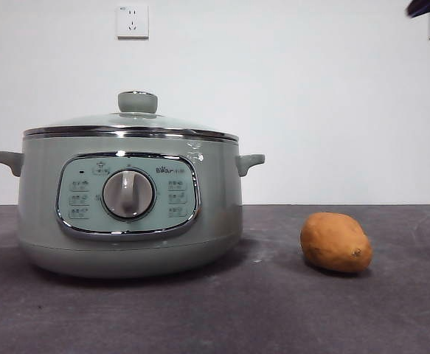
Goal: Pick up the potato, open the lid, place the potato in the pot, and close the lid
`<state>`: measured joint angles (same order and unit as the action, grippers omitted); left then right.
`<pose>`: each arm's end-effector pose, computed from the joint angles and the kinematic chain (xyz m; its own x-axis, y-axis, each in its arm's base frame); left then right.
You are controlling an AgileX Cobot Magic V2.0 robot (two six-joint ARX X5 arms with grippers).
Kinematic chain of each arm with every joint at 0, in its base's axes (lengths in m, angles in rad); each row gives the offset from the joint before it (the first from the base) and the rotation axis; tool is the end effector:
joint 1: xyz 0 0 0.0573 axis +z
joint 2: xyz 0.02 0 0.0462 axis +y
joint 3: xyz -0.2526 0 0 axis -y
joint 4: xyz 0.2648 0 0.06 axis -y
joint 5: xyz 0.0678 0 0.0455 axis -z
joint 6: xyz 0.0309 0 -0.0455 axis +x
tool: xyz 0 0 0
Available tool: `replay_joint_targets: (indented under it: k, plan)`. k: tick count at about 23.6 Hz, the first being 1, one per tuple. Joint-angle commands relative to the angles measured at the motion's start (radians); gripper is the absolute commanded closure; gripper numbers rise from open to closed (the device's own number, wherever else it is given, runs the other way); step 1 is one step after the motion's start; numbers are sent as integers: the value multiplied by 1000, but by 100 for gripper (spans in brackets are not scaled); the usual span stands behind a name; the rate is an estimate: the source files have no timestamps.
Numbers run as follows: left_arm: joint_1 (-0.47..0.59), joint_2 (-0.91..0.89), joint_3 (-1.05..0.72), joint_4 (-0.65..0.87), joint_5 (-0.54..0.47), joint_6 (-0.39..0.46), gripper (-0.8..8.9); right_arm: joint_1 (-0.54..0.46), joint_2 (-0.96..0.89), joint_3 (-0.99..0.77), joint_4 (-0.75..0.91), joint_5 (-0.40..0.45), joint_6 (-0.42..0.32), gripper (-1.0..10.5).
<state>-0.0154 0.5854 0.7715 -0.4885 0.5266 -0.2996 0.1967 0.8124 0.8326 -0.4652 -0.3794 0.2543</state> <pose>0.1486 -0.0178 0.3229 0.8175 -0.5152 -0.2575 0.3832 0.8202 -0.4248 0.1909 0.0497 0.3107 0.7499 0.5271 -0.3998 -0.3868 0.8396 0.3814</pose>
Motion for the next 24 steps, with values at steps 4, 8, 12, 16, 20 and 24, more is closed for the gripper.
replay_joint_targets:
  k: [4, 8, 12, 16, 20, 24]
  plan:
    - [1, 119, 55, -43, 84, 64, 745, 1, 81, 20, -13, -97, -47, 904]
    - [1, 154, 68, -32, 83, 64, 433, 3, 116, 20, -15, -90, -46, 474]
    - [1, 158, 68, -1, 83, 64, 433, 19, 153, 21, -15, -33, -45, 381]
    - [-2, 158, 69, 21, 80, 59, 436, 158, 235, 31, -19, 189, -41, 381]
    - [-6, 158, 69, 24, 77, 60, 436, 285, 407, 82, -43, 370, -29, 383]
    - [-6, 158, 69, 23, 77, 60, 436, 315, 624, 142, -51, 439, -22, 384]
